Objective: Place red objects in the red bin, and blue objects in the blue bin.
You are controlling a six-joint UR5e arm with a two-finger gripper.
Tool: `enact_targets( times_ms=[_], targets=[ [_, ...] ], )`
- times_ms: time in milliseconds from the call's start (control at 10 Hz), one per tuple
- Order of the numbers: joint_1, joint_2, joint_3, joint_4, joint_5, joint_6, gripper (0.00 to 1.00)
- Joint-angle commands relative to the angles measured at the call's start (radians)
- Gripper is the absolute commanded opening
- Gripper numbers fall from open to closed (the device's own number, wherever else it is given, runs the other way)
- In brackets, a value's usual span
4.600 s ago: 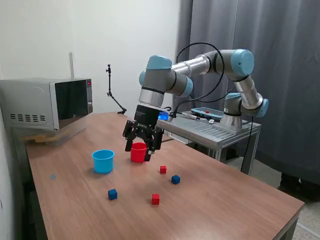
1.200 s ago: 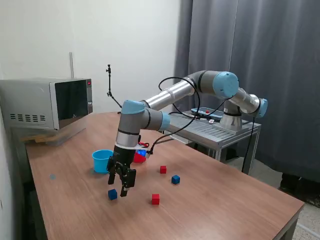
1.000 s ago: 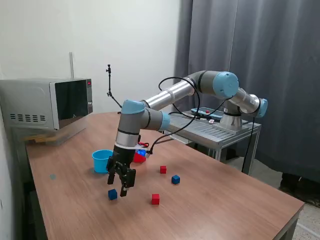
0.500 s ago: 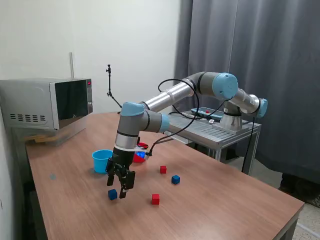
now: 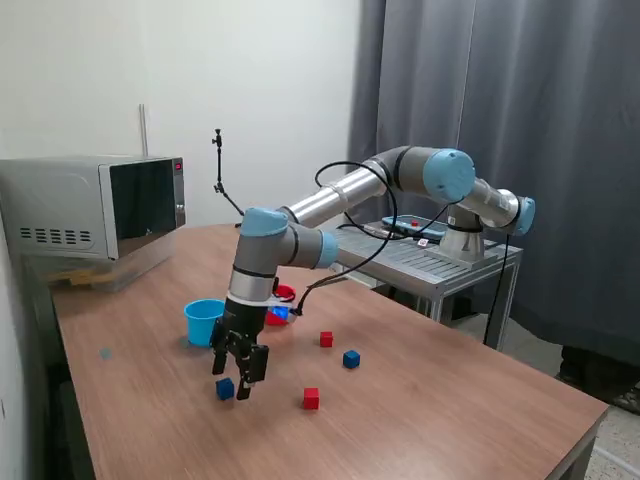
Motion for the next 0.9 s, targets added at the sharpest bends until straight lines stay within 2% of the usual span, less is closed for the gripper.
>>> enact_targets(
  times_ms=[0, 800],
  targets=[
    [0.000, 0.003, -0.006, -0.003, 0.000, 0.001, 1.00],
    [-0.002, 0.014, -0.014, -0.019, -0.016, 0.016, 1.00]
  ],
)
